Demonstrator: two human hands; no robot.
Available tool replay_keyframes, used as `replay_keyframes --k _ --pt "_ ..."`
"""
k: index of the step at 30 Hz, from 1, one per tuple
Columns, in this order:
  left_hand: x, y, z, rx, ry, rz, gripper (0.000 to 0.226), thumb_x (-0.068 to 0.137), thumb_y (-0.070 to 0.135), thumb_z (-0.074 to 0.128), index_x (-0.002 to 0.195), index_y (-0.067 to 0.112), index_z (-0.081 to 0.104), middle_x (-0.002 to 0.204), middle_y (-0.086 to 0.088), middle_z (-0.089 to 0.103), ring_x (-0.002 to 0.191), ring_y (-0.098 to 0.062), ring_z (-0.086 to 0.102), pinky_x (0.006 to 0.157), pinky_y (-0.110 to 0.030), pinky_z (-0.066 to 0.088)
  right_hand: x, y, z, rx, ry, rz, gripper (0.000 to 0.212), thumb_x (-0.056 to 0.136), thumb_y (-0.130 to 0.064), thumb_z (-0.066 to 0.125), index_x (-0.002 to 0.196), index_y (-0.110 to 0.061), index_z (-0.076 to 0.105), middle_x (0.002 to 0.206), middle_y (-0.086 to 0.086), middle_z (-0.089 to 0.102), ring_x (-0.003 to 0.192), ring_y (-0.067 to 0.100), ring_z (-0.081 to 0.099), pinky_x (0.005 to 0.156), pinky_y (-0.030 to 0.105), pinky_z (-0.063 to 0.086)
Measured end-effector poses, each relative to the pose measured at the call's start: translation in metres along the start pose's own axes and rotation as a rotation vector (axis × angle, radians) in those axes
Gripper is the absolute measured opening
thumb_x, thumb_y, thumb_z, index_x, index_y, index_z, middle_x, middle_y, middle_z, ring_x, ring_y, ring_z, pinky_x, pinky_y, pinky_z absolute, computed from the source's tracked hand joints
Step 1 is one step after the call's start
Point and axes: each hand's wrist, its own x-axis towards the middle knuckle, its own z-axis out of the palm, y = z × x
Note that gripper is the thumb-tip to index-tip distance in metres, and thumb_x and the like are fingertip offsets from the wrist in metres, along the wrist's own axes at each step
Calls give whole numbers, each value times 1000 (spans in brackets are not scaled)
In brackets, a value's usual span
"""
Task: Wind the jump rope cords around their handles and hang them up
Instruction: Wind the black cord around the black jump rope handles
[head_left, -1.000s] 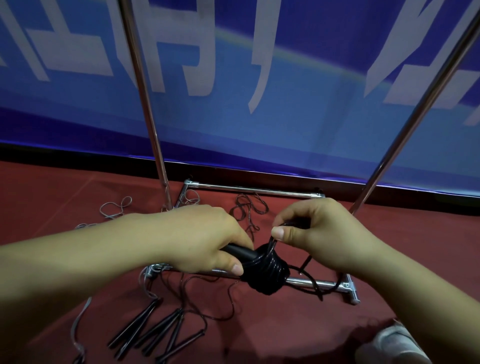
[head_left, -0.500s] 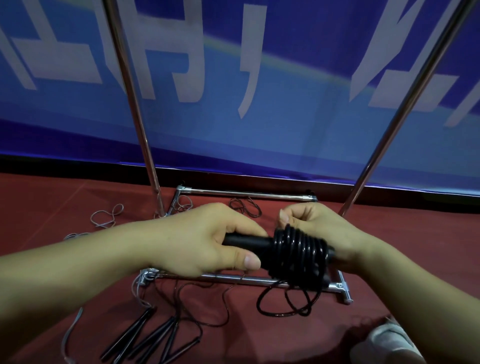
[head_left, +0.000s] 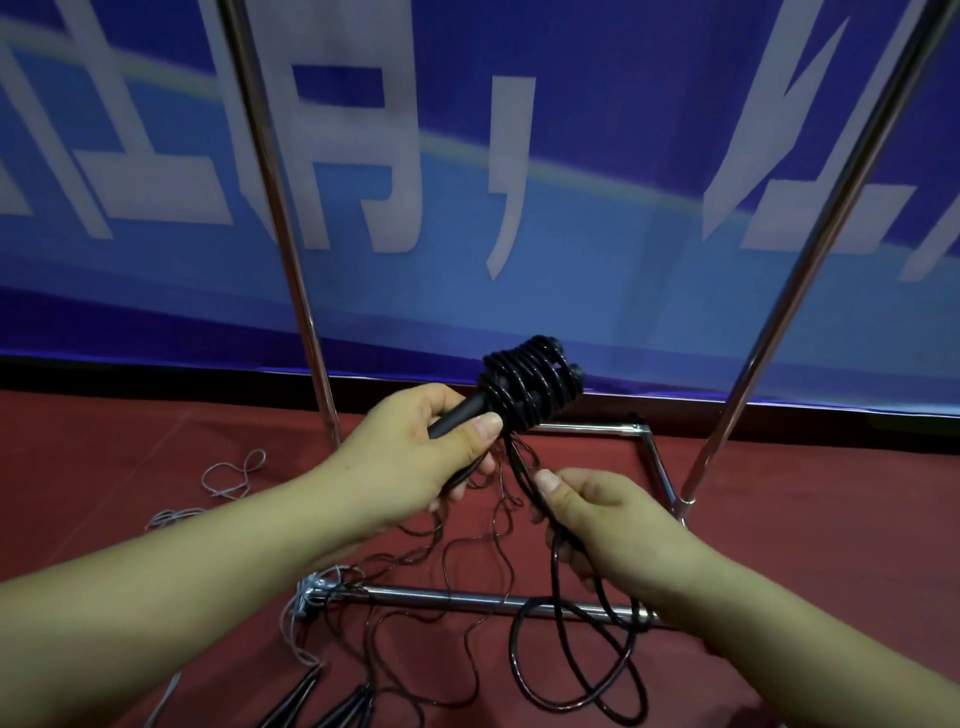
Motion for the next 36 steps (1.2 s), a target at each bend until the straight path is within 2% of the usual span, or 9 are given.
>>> replay_keyframes --k 4,6,10,15,19,21,24,30,36 --pt "6 -5 -3 -46 68 -78 15 99 24 61 100 9 59 76 -4 73 51 -10 55 44 -23 41 -3 -11 -1 0 -28 -65 40 89 -54 53 73 -20 69 55 0 50 53 16 41 50 27 36" --pt "8 -7 -3 -58 76 -102 15 99 23 60 101 9 59 76 -4 72 52 -10 55 44 -23 40 -5 -14 -5 -19 -48 -75 39 83 -57 58 74 -20 69 59 4 48 55 19 39 52 29 36" --pt "10 -11 -3 -22 63 -135 12 99 21 60 103 10 59 78 -4 73 53 -11 56 46 -24 41 -10 -19 -10 -97 -118 -64 27 90 -34 71 77 -12 64 61 4 44 57 21 33 54 31 29" --pt "16 -20 -5 67 93 -149 12 98 24 63 101 12 62 78 -2 74 54 -10 56 48 -25 42 -14 -24 -13 -174 -127 -31 8 91 -15 67 85 -19 71 68 0 57 65 23 40 61 38 34" --pt "21 -28 -8 185 108 -152 14 97 26 65 100 13 63 80 -3 75 52 -10 57 47 -21 42 -15 -21 -15 -193 -127 40 18 89 -3 62 92 -17 72 72 5 57 66 23 47 63 37 38" --pt "22 -33 -11 237 104 -139 14 95 28 66 98 15 63 79 -4 75 54 -13 58 51 -25 44 -15 -21 -17 -191 -143 94 21 88 1 58 94 -15 71 73 9 57 65 22 52 58 35 47" --pt "23 -40 -17 341 73 -106 14 92 33 70 91 21 63 80 -10 74 58 -20 58 57 -34 46 -16 -18 -19 -150 -139 128 25 89 4 55 97 -14 69 72 5 57 63 19 58 66 40 57" --pt "22 -45 -17 680 -44 -84 17 87 43 73 89 27 68 70 -2 69 57 -13 59 57 -27 46 -21 -22 -17 -174 -143 17 13 95 -14 64 95 -23 74 61 -9 51 56 12 44 53 25 36" --pt "17 -39 -10 895 -251 -33 18 88 44 71 96 28 71 70 7 63 60 -6 56 56 -20 42 -19 -22 -15 -373 -101 -103 12 93 -29 69 87 -19 73 54 -19 53 48 -4 47 49 7 34"
